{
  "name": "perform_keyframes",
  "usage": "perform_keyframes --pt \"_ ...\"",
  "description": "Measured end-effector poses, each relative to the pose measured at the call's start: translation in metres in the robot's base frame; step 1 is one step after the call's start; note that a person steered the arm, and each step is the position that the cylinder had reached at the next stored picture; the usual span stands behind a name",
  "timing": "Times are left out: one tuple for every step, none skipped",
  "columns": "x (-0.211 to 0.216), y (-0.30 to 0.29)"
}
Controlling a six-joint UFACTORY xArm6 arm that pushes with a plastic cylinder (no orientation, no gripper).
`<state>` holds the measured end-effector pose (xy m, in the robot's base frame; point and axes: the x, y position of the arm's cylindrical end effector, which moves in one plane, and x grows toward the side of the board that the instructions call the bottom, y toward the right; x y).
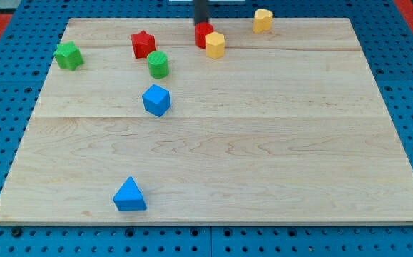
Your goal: Place the yellow heart towards the top left side of the red circle
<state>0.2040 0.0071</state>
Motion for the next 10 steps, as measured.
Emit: perform_keyframes --pt "0.018 0.019" --pt "0.05 0.049" --pt "0.044 0.134" --pt "0.001 0.176" --pt "-0.012 0.175" --pt "-0.012 0.162" --pt "-0.012 0.086" --pt "-0.01 0.069" --pt "-0.011 0.071" --pt "-0.011 0.029"
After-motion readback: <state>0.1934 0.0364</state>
